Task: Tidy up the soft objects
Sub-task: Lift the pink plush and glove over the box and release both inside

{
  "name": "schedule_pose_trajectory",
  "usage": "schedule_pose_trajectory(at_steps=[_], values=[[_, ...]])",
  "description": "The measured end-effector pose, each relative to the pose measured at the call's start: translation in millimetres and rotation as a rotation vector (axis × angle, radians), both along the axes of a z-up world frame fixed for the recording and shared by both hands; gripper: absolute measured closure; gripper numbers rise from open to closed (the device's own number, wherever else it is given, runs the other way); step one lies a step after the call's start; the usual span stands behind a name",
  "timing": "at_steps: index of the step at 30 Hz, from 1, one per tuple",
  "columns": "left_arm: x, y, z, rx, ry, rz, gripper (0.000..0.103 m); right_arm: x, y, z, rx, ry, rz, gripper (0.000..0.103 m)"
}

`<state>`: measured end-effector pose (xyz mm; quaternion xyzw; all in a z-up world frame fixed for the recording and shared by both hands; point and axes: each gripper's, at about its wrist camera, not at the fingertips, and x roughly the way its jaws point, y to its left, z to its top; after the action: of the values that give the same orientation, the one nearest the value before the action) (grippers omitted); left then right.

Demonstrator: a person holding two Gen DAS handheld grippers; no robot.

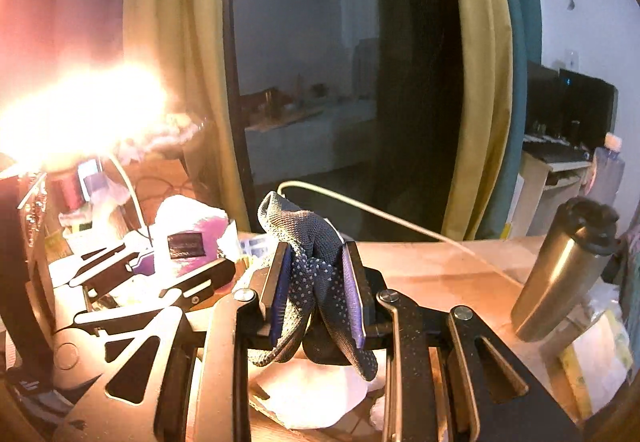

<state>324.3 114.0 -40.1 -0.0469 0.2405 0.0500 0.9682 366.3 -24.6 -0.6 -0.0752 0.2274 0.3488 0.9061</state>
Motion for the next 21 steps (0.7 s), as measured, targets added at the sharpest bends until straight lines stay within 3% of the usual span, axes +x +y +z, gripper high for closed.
schedule_pose_trajectory(at_steps=[16,21], values=[[16.6,12.2,-36.2,-0.042,0.190,0.054,0.062,13.5,23.4,-39.7,-0.062,0.097,0.028,0.077],[11.0,16.5,-37.4,-0.052,0.194,0.067,0.051,15.8,29.1,-46.8,-0.084,0.128,0.042,0.070]])
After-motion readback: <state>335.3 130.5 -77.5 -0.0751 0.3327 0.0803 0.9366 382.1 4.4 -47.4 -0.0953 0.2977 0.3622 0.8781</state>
